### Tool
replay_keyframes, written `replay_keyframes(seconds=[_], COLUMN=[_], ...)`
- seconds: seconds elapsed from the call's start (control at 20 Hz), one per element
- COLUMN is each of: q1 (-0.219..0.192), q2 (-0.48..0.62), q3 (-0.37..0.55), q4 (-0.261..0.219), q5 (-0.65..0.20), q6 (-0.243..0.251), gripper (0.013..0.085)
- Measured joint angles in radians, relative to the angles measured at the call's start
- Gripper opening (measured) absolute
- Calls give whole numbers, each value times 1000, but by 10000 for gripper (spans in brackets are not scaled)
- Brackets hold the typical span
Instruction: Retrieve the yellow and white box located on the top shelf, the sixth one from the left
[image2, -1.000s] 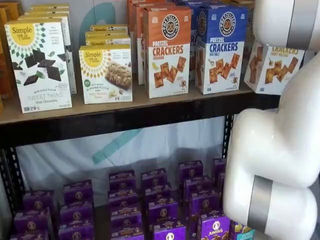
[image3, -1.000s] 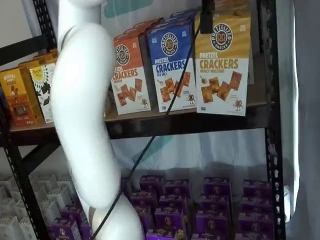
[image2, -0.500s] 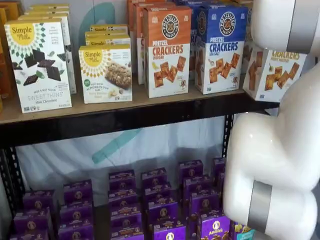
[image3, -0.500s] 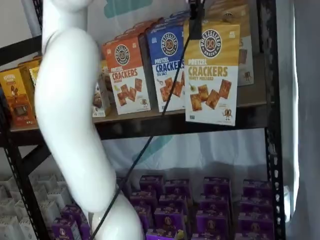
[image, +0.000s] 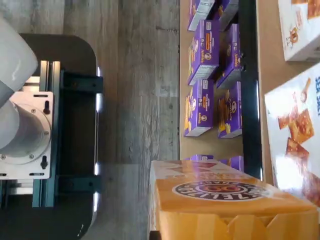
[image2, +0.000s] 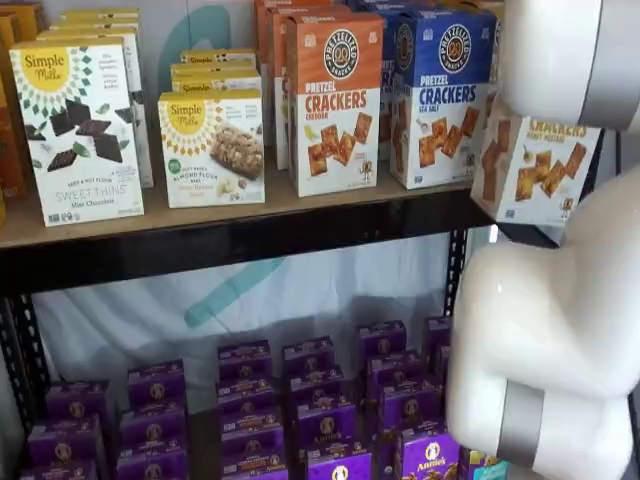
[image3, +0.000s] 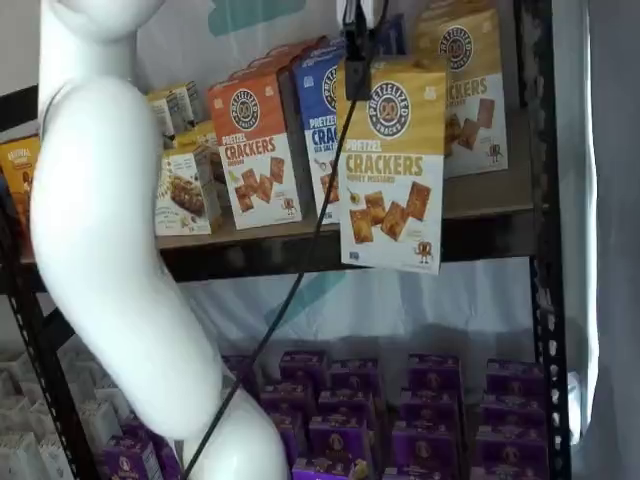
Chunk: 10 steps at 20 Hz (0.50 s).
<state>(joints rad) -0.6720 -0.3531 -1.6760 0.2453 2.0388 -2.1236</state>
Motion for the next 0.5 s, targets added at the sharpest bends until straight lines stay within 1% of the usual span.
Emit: replay_keyframes(seconds=[0.5], q1=[60], q2=[-75], q3=[89], q4=[-9], q5=[-8], q6=[53], gripper=[610])
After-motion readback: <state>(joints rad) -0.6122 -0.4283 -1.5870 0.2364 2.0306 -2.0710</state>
